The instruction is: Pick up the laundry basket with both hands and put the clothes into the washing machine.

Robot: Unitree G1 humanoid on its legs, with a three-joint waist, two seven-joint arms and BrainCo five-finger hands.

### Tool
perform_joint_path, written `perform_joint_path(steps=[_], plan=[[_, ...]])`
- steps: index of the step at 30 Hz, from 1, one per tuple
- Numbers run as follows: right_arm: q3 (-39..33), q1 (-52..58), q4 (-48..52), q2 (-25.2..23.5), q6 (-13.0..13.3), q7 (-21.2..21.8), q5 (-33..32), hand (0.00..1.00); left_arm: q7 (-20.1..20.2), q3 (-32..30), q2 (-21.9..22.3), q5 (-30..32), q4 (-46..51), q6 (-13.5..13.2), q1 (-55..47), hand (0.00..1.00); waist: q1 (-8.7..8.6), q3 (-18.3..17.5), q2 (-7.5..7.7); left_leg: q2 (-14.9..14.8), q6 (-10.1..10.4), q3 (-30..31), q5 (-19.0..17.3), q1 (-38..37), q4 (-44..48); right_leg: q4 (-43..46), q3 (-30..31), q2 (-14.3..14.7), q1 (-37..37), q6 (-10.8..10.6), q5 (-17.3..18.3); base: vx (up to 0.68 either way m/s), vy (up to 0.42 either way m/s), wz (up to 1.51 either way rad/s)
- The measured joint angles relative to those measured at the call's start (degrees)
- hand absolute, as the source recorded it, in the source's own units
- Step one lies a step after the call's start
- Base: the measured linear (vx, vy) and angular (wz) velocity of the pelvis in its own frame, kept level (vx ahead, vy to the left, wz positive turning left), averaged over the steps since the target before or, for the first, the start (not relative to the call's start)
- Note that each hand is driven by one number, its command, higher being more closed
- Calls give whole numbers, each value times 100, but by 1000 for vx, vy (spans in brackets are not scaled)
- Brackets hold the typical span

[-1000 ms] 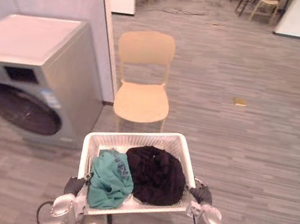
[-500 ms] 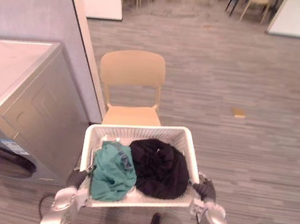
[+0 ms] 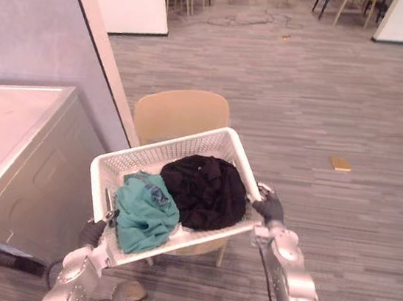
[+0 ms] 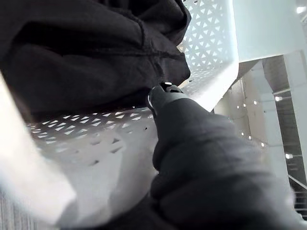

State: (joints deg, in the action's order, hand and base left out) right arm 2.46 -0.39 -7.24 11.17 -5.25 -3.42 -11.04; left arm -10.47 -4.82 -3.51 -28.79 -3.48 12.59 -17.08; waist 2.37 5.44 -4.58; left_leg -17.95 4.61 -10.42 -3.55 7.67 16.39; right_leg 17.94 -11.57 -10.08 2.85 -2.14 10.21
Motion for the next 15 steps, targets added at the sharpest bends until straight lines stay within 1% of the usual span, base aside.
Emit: perform_joint_path(steps=[1,2,3,4,5,6,7,8,10,11,12,13,14,15], plan=[[48,-83,-134,96,-10,38,-1,100,-18,3,-2,0,-59,-3,64,100,-9,-74,-140,2,106,150,708,-112,-580,-2,47,-34,5,-133,-47,202,346,-7],[85,-100,-147,133,-11,64,-1,100,-29,3,-12,0,-69,-8,56,100,-3,-130,-233,-4,56,201,1187,-146,-683,-9,96,-27,8,-240,-36,305,592,-16],[142,-203,-355,-59,-12,94,2,100,-47,-60,-256,-9,-224,-76,143,100,-59,-144,-17,205,635,119,689,-303,-683,-38,229,-274,60,-533,62,228,505,-17],[145,-229,-440,-190,-46,100,11,100,-63,-117,-405,-11,-272,-77,180,100,-61,-121,119,348,587,62,681,-305,-667,-72,274,-408,37,-546,18,220,496,-18],[192,-253,-525,-329,-94,164,11,100,-66,-178,-640,-15,-279,-76,179,100,-56,-117,266,446,499,1,616,-309,-648,-176,312,-490,37,-607,-157,108,271,-13],[227,-248,-536,-435,-162,221,11,100,-57,-207,-871,-21,-279,-77,197,100,-56,-97,377,515,416,-32,555,-307,-603,-375,299,-539,119,-733,-446,96,235,-10],[250,-259,-527,-450,-187,223,11,100,-46,-218,-941,-21,-278,-77,223,100,-54,-98,382,554,356,-31,463,-278,-508,-521,290,-552,180,-783,-661,56,217,0],[246,-264,-520,-449,-192,222,11,100,-40,-219,-957,-21,-279,-77,245,100,-57,-98,386,586,329,-30,431,-277,-496,-580,281,-574,216,-795,-715,6,180,6],[151,-342,-500,-418,-195,218,15,100,-18,-188,-1006,-15,-298,-77,434,100,-60,-75,423,769,291,-31,425,-265,-538,-744,207,-728,299,-811,-743,-40,120,10],[115,-474,-500,-316,-197,210,15,100,11,-150,-1015,15,-400,-77,675,100,-60,-42,475,839,262,-31,450,-207,-556,-833,120,-797,297,-862,-707,-82,37,7],[97,-573,-497,-260,-197,204,14,100,11,-97,-1054,16,-497,-82,858,100,-60,21,434,862,261,-27,466,-118,-552,-882,120,-819,271,-925,-661,-206,23,11],[35,-916,-498,-124,-198,164,11,100,8,51,-1227,14,-817,-118,1467,100,-62,153,451,927,274,9,589,198,-561,-957,131,-882,51,-1213,-438,-216,-1,20],[13,-1067,-499,-26,-198,149,11,100,5,102,-1232,13,-974,-123,1757,100,-90,261,358,902,270,94,666,334,-591,-946,86,-833,-48,-1266,-461,-258,-10,31],[-47,-1263,-510,122,-208,120,7,100,-4,221,-1240,9,-1155,-125,2143,100,-104,403,248,875,269,155,875,440,-784,-895,30,-769,-216,-1220,-484,-227,-11,31]])
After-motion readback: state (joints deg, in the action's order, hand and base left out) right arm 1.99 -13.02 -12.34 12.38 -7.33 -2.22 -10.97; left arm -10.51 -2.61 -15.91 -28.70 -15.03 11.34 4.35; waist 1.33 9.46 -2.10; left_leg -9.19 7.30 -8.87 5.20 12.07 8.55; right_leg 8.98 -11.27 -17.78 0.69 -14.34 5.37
